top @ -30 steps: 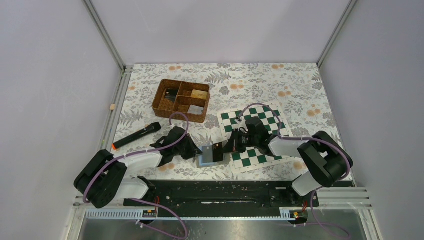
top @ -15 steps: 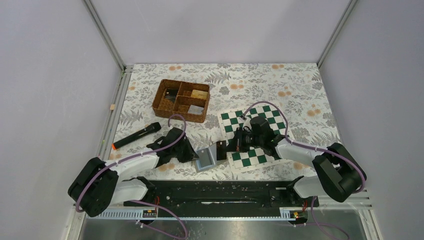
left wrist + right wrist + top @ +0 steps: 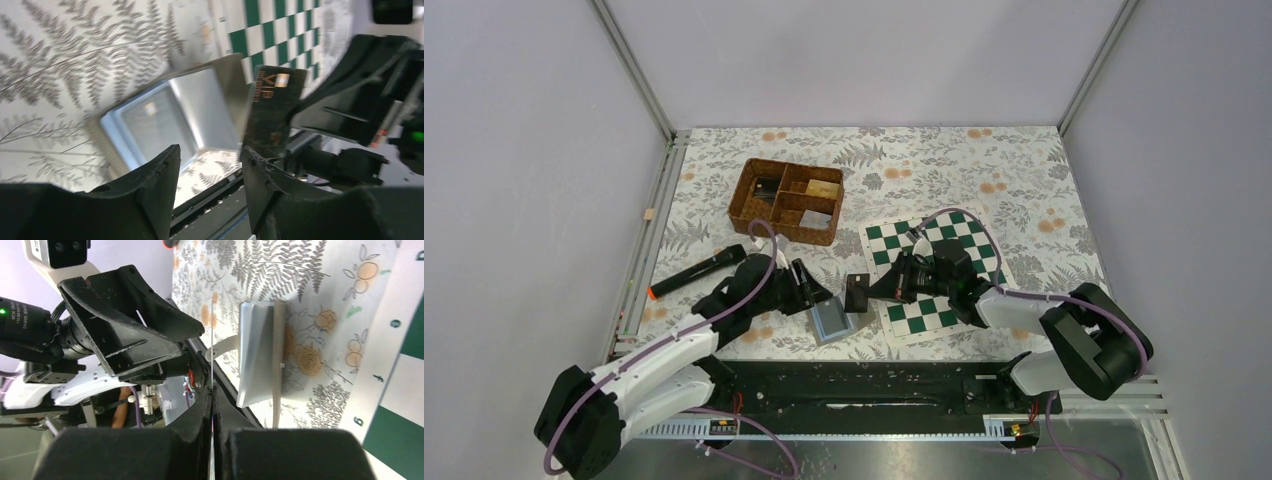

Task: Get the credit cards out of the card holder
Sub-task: Place the credit card in the storage box.

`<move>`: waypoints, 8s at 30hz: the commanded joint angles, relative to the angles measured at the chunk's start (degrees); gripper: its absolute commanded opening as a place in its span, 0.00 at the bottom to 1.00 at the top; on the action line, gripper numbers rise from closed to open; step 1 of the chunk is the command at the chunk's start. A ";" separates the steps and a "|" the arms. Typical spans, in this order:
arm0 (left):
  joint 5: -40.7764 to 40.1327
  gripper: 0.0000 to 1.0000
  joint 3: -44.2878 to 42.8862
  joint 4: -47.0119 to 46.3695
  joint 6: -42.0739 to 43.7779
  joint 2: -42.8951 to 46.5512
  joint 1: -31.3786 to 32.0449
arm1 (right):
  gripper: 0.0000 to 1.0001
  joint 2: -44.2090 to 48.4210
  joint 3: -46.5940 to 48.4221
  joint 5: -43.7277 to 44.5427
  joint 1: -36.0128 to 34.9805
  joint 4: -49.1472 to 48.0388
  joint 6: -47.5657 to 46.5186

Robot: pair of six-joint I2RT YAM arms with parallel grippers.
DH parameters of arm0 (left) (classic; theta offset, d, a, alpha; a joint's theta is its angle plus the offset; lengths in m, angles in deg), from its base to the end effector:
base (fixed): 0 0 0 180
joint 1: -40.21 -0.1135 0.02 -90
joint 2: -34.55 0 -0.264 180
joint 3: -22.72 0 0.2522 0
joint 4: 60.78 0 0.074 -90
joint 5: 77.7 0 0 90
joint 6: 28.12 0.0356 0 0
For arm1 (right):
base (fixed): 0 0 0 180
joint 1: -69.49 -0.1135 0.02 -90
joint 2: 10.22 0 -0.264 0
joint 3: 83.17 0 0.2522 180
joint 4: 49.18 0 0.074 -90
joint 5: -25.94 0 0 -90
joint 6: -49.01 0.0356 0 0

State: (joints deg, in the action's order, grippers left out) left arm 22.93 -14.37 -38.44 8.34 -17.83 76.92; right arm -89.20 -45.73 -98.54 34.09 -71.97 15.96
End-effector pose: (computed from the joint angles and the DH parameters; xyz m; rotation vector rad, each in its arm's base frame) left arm 0.1471 -0.1179 0.1896 -0.2458 2.4215 -1.0069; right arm 0.1971 0.1648 0.1722 -0.0679 2.2085 1.5786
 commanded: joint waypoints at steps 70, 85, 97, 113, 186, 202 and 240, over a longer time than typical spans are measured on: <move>38.07 0.16 -18.77 3.52 15.79 -7.70 -2.31 | 0.00 -3.06 4.61 -32.84 -2.07 -14.03 -0.42; 40.96 0.00 -14.71 -4.61 9.97 -8.36 -4.93 | 0.12 -2.85 5.03 -30.61 -2.71 -15.58 2.03; 26.50 0.00 -17.81 -4.37 5.53 -7.49 -22.25 | 0.99 16.40 8.67 -11.22 0.87 16.80 -8.07; 1.27 0.00 -22.64 -30.36 -2.94 -27.73 -26.25 | 0.99 31.02 11.41 1.16 0.86 33.69 -13.25; -3.11 0.00 -25.31 -30.39 6.02 -31.64 -25.63 | 0.99 25.95 15.42 0.27 1.09 38.31 -17.77; 0.29 0.00 -42.67 -18.38 13.72 -42.21 -40.75 | 0.99 24.64 29.75 7.05 1.14 56.63 -26.67; 3.66 0.08 -49.68 -26.57 15.52 -61.14 -40.44 | 1.00 17.80 37.78 5.49 2.63 57.07 -27.60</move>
State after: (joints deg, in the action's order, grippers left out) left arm 28.29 -63.33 -61.37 22.92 -79.18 36.11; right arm -71.91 -11.06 -92.18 36.21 -14.01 -10.80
